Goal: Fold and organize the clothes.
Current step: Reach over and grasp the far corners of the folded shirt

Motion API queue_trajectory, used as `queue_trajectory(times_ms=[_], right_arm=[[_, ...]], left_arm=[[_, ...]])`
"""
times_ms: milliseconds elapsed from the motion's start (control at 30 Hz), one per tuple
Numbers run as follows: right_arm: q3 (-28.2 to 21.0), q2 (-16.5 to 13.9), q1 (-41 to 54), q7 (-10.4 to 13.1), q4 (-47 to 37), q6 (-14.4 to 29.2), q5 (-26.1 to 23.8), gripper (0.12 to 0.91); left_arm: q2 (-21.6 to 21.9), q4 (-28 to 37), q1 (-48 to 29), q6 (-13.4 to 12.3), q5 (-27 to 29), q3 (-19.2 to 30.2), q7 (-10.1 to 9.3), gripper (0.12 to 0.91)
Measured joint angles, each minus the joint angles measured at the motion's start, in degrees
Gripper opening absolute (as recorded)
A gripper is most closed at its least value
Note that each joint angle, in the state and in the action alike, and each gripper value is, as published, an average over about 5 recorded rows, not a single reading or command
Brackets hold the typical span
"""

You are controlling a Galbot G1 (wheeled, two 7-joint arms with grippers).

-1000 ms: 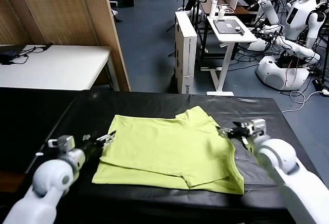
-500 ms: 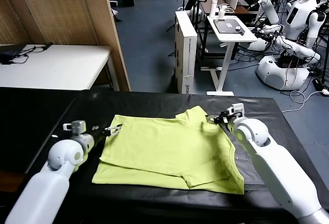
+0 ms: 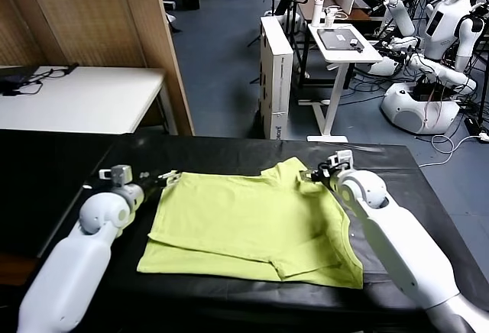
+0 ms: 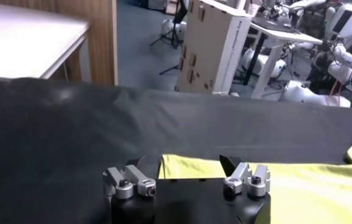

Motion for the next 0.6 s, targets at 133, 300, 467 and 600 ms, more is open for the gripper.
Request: queue_trajectory(times_ms=[133,300,467,600], right_arm=[[-0.2,0.0,0.1,0.0,0.0,0.0,0.0,0.907],[-0.2,0.1,0.1,0.0,0.2,0.0,0.0,0.907],[-0.2,0.0,-0.2,0.1,0.4,0.0,-0.1,0.907],[-0.1,-0.1,-0.5,0.1,0.2,0.0,-0.1,0.906]], left_arm=[[-0.3,1.6,-1.3,-0.1,0.3,0.9,0.36,0.907],[-0.4,2.7,-1.6,-0.1,0.5,1.4,0.54,0.907],[-0.7,3.8,-1.5,0.0,0.6,1.6,0.66,0.907],[-1.0,4.9,-1.8,0.1,0.6,1.5,0.93,0.906]])
